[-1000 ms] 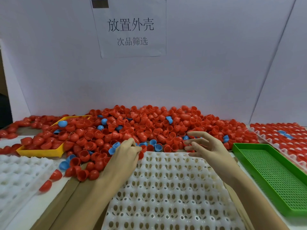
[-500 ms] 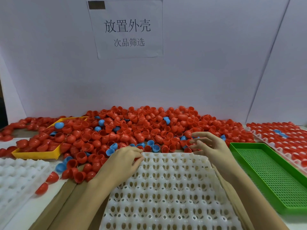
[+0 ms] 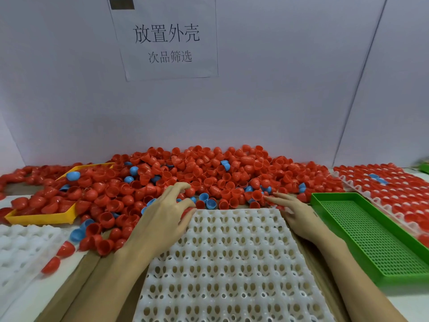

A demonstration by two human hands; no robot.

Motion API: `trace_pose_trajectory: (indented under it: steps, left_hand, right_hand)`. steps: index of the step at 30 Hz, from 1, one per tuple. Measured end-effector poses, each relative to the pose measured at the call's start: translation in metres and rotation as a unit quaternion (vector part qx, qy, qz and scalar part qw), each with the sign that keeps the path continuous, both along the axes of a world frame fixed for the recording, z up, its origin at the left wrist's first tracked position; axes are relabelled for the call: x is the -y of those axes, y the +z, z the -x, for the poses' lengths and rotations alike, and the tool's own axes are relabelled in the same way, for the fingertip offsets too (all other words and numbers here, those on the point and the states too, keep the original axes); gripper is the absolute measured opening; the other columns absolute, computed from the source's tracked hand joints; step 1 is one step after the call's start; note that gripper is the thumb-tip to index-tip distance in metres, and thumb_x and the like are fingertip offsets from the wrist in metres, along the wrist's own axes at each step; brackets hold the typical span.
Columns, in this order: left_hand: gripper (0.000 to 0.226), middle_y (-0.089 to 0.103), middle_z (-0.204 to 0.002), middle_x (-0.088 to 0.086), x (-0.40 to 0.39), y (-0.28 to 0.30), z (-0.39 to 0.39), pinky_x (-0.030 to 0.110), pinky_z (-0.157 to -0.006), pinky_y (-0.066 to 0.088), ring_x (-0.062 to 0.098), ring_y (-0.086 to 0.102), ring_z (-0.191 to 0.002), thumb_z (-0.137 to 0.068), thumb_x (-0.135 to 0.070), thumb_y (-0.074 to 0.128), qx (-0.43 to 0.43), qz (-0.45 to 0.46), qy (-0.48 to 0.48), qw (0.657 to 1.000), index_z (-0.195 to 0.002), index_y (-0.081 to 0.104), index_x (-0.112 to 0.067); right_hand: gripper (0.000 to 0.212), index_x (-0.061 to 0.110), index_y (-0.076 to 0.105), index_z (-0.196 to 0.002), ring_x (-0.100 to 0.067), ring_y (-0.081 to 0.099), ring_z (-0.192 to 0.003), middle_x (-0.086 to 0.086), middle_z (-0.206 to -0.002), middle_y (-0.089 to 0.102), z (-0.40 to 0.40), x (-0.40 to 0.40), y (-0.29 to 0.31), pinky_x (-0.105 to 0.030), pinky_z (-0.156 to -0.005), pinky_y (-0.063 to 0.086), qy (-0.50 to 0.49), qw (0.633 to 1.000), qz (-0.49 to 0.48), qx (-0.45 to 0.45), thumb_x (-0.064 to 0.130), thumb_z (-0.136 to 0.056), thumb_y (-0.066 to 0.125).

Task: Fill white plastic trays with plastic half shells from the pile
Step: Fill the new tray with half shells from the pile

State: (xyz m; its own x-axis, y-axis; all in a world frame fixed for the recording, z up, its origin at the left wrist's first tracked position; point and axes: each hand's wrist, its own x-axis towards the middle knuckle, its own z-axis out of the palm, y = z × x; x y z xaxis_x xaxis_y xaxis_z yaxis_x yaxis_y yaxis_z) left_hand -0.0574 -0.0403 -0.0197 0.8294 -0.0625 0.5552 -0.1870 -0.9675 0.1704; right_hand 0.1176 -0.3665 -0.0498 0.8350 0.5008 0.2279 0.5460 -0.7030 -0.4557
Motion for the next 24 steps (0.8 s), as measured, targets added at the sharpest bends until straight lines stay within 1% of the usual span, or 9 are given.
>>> trace_pose_trajectory:
  steps: [2, 5, 9, 13, 15, 18, 20, 22, 24]
  left_hand:
    - [0.008, 0.054, -0.133, -0.007, 0.001, -0.001, -0.001, 0.002, -0.064, 0.032, 0.004, 0.058, -0.108, -0.094, -0.026, 0.071, -0.004, -0.001, -0.001, 1.0, -0.096, 0.076, -0.02]
    - [0.01, 0.056, -0.132, -0.006, 0.003, -0.002, -0.001, 0.005, -0.07, 0.038, 0.007, 0.06, -0.112, -0.095, -0.026, 0.071, -0.015, -0.003, -0.008, 1.0, -0.097, 0.077, -0.018]
    - [0.01, 0.057, -0.131, -0.007, 0.005, 0.0, -0.001, 0.012, -0.075, 0.047, 0.008, 0.061, -0.112, -0.095, -0.026, 0.071, -0.003, -0.002, -0.012, 1.0, -0.095, 0.077, -0.019]
    - [0.008, 0.058, -0.129, -0.007, 0.008, 0.001, -0.001, 0.005, -0.073, 0.038, 0.006, 0.061, -0.109, -0.094, -0.027, 0.072, -0.009, 0.002, -0.013, 1.0, -0.094, 0.077, -0.021]
    - [0.008, 0.057, -0.128, -0.008, 0.009, 0.001, -0.001, 0.005, -0.073, 0.038, 0.004, 0.061, -0.108, -0.094, -0.027, 0.071, -0.013, 0.008, -0.016, 1.0, -0.095, 0.078, -0.021]
    - [0.009, 0.057, -0.126, -0.011, 0.013, 0.002, 0.0, 0.007, -0.077, 0.041, 0.003, 0.058, -0.11, -0.095, -0.026, 0.07, -0.005, 0.019, -0.028, 0.999, -0.098, 0.077, -0.021]
    - [0.014, 0.055, -0.125, -0.016, 0.02, 0.003, 0.001, 0.008, -0.078, 0.045, -0.003, 0.055, -0.11, -0.098, -0.03, 0.066, -0.003, 0.061, -0.038, 0.997, -0.107, 0.075, -0.024]
    - [0.024, 0.054, -0.125, -0.023, 0.031, 0.006, 0.001, 0.014, -0.089, 0.05, -0.005, 0.055, -0.115, -0.1, -0.036, 0.063, -0.015, 0.13, -0.062, 0.989, -0.123, 0.07, -0.03]
    - [0.037, 0.057, -0.126, -0.025, 0.044, 0.009, 0.003, 0.018, -0.093, 0.053, -0.005, 0.059, -0.115, -0.098, -0.039, 0.065, -0.032, 0.212, -0.104, 0.971, -0.135, 0.061, -0.037]
  right_hand:
    - [0.036, 0.028, 0.075, -0.124, -0.023, 0.057, -0.127, 0.003, -0.136, 0.063, -0.002, -0.003, -0.002, -0.04, -0.109, 0.047, -0.025, 0.999, -0.041, 0.025, 0.005, -0.097, 0.069]
    - [0.024, 0.024, 0.078, -0.096, -0.018, 0.061, -0.098, 0.005, -0.107, 0.063, -0.002, -0.003, -0.003, -0.04, -0.089, 0.054, -0.055, 0.992, -0.088, 0.066, 0.001, -0.089, 0.077]
    - [0.025, 0.022, 0.079, -0.09, -0.01, 0.062, -0.091, 0.005, -0.102, 0.064, -0.002, -0.005, -0.003, -0.023, -0.08, 0.05, -0.048, 0.986, -0.134, 0.088, -0.003, -0.088, 0.078]
    - [0.022, 0.023, 0.08, -0.09, -0.004, 0.063, -0.09, 0.008, -0.101, 0.068, 0.001, -0.008, 0.0, -0.01, -0.077, 0.047, -0.047, 0.976, -0.184, 0.102, 0.001, -0.089, 0.079]
    - [0.024, 0.027, 0.079, -0.09, 0.002, 0.062, -0.093, 0.01, -0.101, 0.068, 0.005, -0.011, 0.003, -0.008, -0.077, 0.047, -0.047, 0.973, -0.207, 0.092, 0.003, -0.09, 0.079]
    - [0.028, 0.035, 0.075, -0.091, 0.004, 0.065, -0.095, 0.014, -0.102, 0.072, 0.016, -0.019, 0.013, -0.014, -0.08, 0.053, -0.04, 0.966, -0.246, 0.06, 0.008, -0.093, 0.077]
    - [0.019, 0.032, 0.078, -0.097, -0.004, 0.07, -0.098, 0.012, -0.102, 0.076, 0.026, -0.025, 0.024, -0.025, -0.087, 0.056, -0.008, 0.954, -0.3, 0.006, 0.014, -0.094, 0.077]
    - [0.011, 0.03, 0.08, -0.102, -0.015, 0.075, -0.101, 0.006, -0.105, 0.078, 0.041, -0.032, 0.037, -0.03, -0.089, 0.059, 0.044, 0.927, -0.358, -0.097, 0.023, -0.093, 0.078]
    - [0.017, 0.023, 0.079, -0.108, -0.025, 0.075, -0.102, -0.004, -0.106, 0.078, 0.057, -0.041, 0.048, -0.03, -0.088, 0.061, 0.116, 0.884, -0.392, -0.224, 0.028, -0.093, 0.079]
